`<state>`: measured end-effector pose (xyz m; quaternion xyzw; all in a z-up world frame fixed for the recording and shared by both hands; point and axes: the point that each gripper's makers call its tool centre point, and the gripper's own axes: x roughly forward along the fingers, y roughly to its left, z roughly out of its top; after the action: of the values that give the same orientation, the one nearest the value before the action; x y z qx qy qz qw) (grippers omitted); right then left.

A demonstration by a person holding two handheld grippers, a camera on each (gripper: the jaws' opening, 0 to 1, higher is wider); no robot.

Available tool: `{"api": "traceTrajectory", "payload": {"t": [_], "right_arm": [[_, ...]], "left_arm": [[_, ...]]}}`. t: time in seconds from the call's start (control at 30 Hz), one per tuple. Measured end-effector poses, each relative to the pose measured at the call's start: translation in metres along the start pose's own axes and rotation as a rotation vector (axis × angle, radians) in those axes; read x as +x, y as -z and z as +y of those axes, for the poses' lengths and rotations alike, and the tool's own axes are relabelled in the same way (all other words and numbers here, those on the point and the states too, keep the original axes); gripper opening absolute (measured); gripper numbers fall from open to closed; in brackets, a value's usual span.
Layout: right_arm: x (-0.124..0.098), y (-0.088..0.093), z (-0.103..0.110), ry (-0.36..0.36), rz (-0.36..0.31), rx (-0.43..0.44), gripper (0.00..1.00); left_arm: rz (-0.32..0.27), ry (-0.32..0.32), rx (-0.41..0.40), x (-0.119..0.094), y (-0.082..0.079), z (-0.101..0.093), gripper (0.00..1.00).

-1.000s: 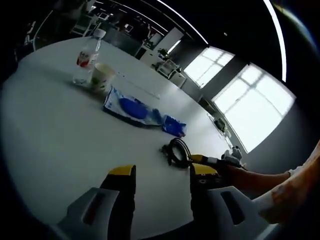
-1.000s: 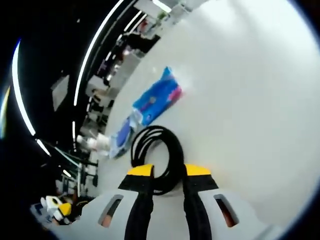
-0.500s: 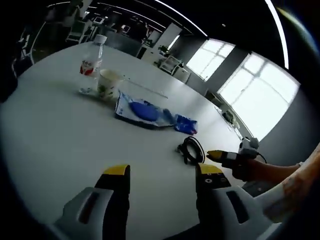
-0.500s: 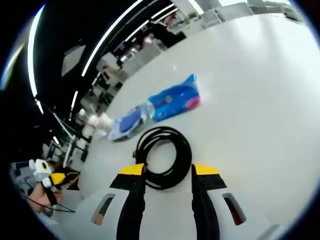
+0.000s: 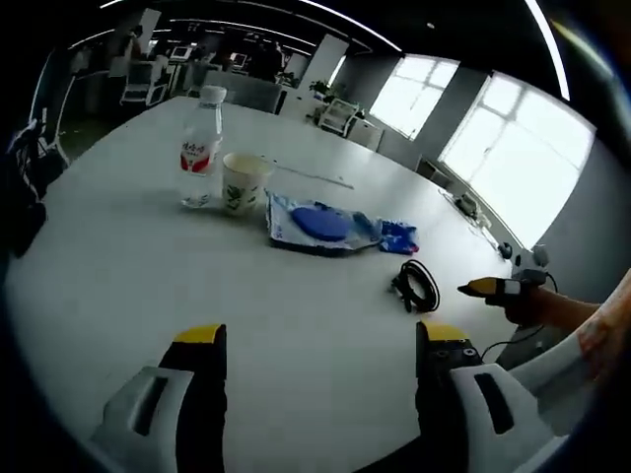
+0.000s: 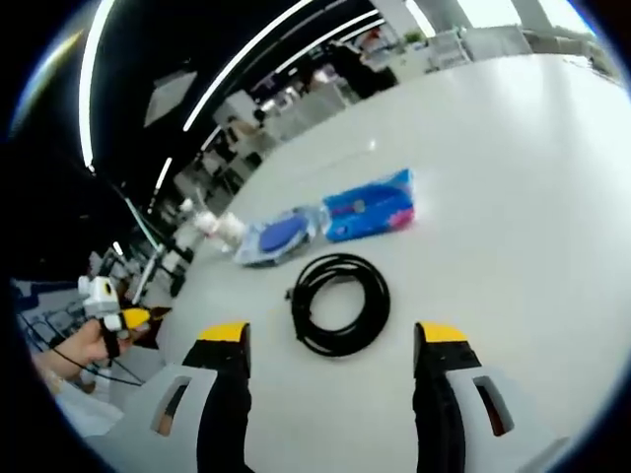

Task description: Arrange the tabletop items into an orderly group along one side of the table until the central work area is clear of visible clutter.

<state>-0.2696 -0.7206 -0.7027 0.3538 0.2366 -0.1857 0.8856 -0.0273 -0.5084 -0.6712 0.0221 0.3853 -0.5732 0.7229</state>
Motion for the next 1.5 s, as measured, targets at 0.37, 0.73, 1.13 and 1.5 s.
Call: {"api": "traceTrajectory", "payload": {"t": [0.37, 0.73, 1.13, 1.5], "right_arm": [[-0.018, 0.015, 0.018, -0.010, 0.087, -0.113, 0.79], [-0.027, 0.020, 0.018, 0.023, 0.080, -0.101, 0.83], [-0.029, 0.021, 0.019, 0.027, 0.079, -0.076, 0.84], [-0.030, 0.015, 0.014, 0.037, 0.073, -0.081, 0.84]], "left_arm": [[0.038, -0.049, 0.058, -0.013, -0.013, 0.033, 0.95], [0.057, -0.075, 0.114, -0.018, -0.024, 0.057, 1.00], [0.053, -0.071, 0.105, -0.016, -0.025, 0.061, 1.00], [0.045, -0.067, 0.124, -0.018, -0.029, 0.063, 1.00]]}}
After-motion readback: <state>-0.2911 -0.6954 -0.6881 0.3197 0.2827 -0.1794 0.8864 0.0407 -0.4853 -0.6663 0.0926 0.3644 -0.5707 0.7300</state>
